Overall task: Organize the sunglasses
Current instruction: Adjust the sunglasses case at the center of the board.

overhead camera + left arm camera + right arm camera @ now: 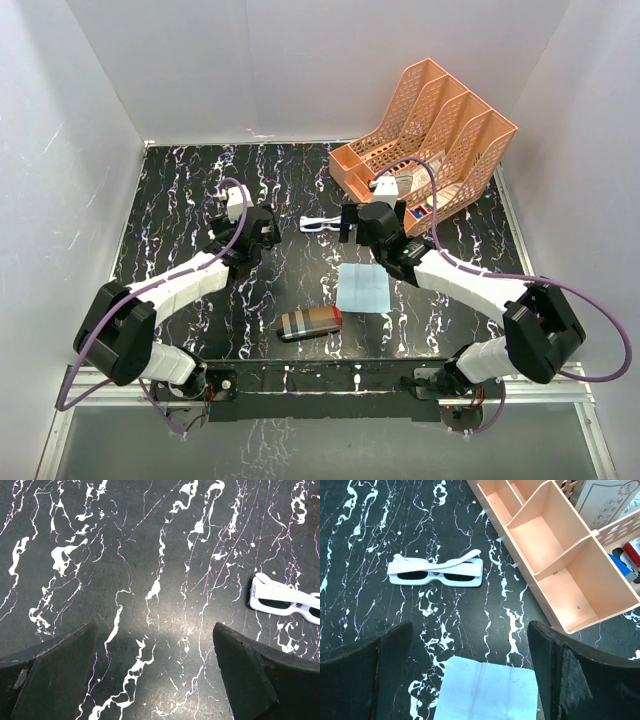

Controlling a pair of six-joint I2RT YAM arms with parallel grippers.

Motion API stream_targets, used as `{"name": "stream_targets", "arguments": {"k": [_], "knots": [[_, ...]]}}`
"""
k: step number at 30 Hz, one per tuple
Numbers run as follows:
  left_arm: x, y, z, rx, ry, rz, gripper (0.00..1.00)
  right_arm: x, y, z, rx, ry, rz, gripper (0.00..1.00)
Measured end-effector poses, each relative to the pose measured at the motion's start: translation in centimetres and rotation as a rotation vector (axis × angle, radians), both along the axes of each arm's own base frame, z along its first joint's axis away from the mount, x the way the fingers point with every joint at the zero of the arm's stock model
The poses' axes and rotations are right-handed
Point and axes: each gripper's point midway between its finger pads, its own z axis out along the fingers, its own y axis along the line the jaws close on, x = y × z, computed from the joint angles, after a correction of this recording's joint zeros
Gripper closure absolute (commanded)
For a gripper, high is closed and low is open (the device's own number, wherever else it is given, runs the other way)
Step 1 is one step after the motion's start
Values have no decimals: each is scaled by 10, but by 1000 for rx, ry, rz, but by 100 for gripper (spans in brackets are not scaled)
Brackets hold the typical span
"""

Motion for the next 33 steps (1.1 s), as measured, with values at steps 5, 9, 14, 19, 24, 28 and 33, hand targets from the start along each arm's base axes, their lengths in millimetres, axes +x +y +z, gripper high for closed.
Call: {"name": "stream_targets", "arguments": {"k": [5,9,14,19,24,28,33], "knots": [[1,1,1,-4,-17,7,1,0,1,-5,-7,11,1,2],[0,5,3,4,-27,24,1,0,2,-8,-9,19,9,2],[1,8,8,8,-49,33,1,-2,10,-11,0,35,51,2],[-1,8,3,4,-47,24,1,-8,20,-16,-22,78,133,2],[-10,14,-7,-6,-37,43,1,-16,34,-17,-65,135,244,5],[-25,24,-12,-49,-30,86,1,-33,50,-23,-110,201,369,9],[-33,35,-8,-65,-33,142,1,-78,74,-36,-156,294,560,13]]}}
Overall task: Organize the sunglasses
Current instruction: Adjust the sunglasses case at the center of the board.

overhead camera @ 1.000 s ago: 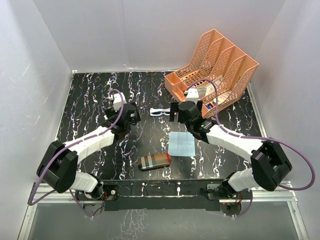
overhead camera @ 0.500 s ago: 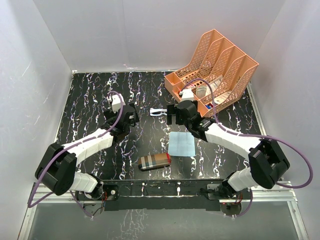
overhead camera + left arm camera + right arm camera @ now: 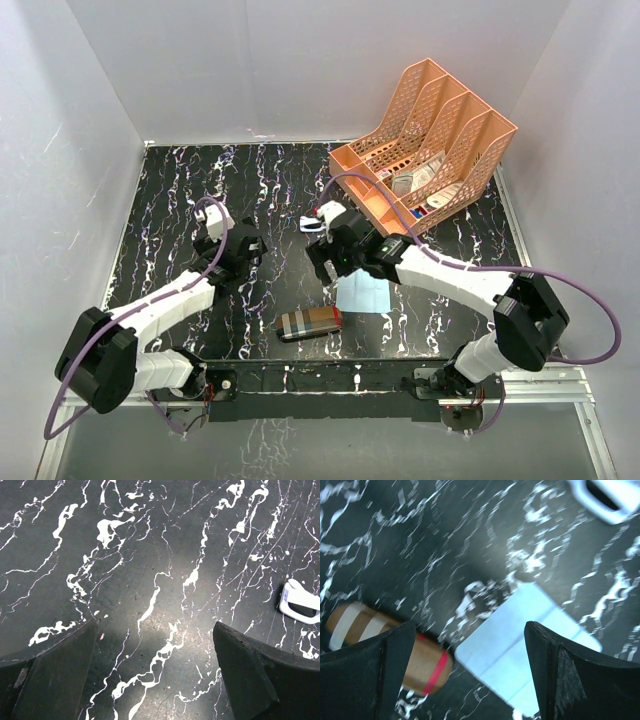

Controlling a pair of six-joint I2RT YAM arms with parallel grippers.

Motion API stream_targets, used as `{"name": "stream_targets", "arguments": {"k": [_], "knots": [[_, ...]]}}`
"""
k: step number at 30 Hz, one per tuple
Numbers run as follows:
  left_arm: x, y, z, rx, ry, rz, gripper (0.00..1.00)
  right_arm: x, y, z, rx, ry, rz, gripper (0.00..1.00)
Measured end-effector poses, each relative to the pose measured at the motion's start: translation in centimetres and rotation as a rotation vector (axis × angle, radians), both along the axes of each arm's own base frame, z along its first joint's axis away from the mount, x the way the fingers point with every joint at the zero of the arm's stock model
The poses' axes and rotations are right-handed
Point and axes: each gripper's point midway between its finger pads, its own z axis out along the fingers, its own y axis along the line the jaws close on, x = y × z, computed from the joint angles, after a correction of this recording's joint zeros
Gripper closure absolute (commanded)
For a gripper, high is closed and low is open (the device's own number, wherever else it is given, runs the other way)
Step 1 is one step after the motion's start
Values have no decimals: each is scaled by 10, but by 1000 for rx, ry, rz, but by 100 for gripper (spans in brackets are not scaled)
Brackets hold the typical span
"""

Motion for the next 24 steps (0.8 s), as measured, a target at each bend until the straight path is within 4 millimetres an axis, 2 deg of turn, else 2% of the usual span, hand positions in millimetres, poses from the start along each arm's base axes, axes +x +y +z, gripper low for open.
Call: {"name": "stream_targets", "arguments": {"k": [3,7,10,12,19,21,24], "knots": [[-5,6,1,-3,-5,24,1,-32,14,-8,-23,57,97,24],[-12,7,2,-34,-34,5,1,-76,26,-15,-27,112,173,25],[-13,4,5,-58,-52,-22,3,-107,25,-18,-15,148,200,26],[-12,1,6,-71,-57,-32,4,-124,19,-19,-2,172,195,31],[-12,-10,4,-111,-53,-77,5,-158,11,-13,62,208,161,49],[-12,-12,3,-115,-48,-85,5,-165,8,-20,55,226,155,59],[-13,-12,0,-114,-38,-89,5,-173,-1,-37,29,263,132,60]]}}
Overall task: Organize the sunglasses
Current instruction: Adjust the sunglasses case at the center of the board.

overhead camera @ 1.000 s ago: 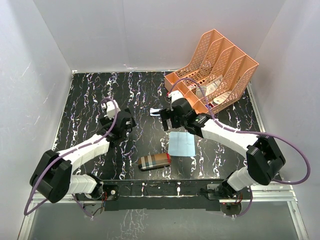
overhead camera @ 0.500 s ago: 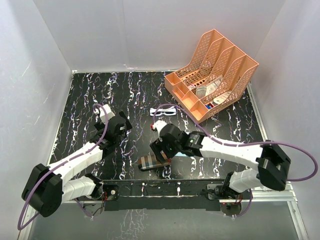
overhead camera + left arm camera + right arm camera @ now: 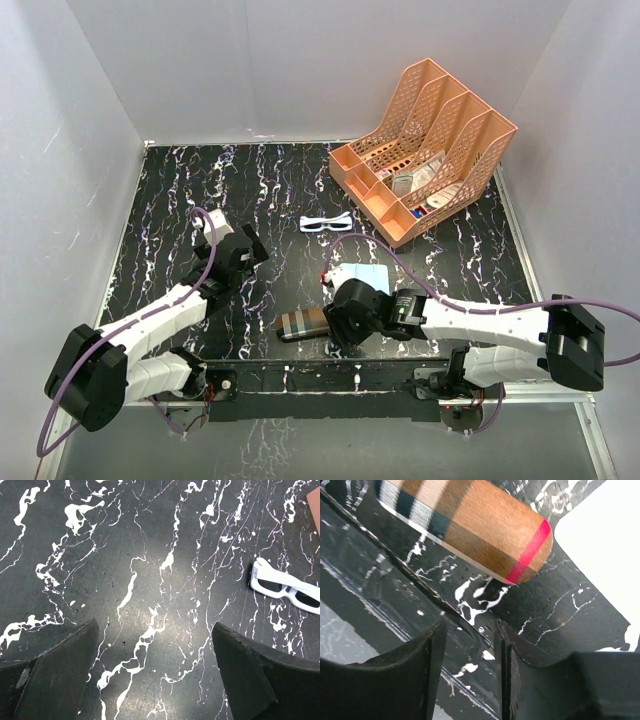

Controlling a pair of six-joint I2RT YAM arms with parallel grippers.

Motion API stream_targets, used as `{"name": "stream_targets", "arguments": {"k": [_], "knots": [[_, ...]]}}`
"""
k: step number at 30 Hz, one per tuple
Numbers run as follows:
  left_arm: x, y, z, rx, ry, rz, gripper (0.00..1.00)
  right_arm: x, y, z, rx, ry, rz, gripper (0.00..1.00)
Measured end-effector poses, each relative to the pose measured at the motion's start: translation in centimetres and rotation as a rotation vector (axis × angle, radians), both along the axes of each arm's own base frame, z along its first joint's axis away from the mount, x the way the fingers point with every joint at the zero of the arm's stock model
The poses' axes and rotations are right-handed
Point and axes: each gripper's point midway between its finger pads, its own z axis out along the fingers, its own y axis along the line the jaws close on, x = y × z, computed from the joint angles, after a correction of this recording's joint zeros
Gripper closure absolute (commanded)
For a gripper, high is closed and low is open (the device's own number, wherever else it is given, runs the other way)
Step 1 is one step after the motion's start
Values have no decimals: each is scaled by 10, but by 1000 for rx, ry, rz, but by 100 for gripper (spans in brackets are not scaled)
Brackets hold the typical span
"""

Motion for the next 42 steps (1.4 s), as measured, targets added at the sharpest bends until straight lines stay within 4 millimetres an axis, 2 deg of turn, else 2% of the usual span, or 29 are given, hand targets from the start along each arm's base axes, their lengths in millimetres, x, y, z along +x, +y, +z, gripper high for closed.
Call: {"name": "stream_targets", "arguments": {"k": [7,11,13,18,26,34,42], "knots": [[-1,-2,-6,0,20,-9,5,-6,-11,-27,-23,38,-37,59],[-1,-3,-6,-2,21,-13,5,-3,-7,-35,-28,35,-49,59],[-1,-3,-6,-3,22,-14,5,0,-4,-41,-40,33,-52,64],[-2,-3,-6,-2,23,-15,5,4,-2,-61,-89,32,-55,64],[-3,-2,-4,-4,21,-14,5,21,20,-60,-81,-19,-50,63],[-5,-1,-6,0,31,-11,5,43,34,-59,-102,-66,-50,62],[-7,0,-7,-8,31,-7,5,93,15,-57,-99,-85,-145,62]]}}
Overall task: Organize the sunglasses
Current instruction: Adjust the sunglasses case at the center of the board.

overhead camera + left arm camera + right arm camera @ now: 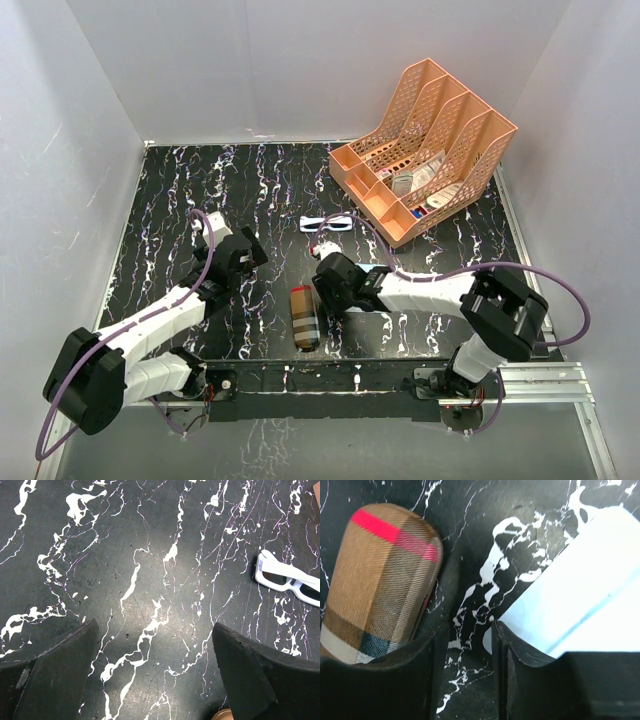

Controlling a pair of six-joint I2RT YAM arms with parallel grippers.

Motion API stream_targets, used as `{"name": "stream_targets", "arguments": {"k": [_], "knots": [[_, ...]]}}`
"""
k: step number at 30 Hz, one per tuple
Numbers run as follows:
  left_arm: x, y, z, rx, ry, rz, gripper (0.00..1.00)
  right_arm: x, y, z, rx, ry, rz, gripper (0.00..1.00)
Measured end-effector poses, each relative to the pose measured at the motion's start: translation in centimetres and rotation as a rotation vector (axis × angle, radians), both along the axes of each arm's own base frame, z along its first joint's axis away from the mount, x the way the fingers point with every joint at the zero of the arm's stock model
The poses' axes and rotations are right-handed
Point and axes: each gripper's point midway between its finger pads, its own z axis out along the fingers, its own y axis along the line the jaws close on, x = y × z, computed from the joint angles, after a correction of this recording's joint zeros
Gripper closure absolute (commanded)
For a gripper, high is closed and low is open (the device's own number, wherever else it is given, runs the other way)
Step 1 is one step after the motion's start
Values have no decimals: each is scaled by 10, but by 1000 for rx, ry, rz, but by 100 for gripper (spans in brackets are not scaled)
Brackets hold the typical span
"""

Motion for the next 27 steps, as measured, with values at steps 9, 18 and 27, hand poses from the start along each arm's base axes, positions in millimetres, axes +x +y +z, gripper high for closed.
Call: {"name": "stream_targets", "arguments": {"k": [9,18,27], "knots": [[-1,0,-1,2,3,0,5,21,21,2,1,-7,37,62],[-1,2,2,-11,-10,11,4,29,19,19,-36,-36,31,57],[-15,22,-8,-38,-25,113,2,32,22,72,-3,-81,36,39]]}}
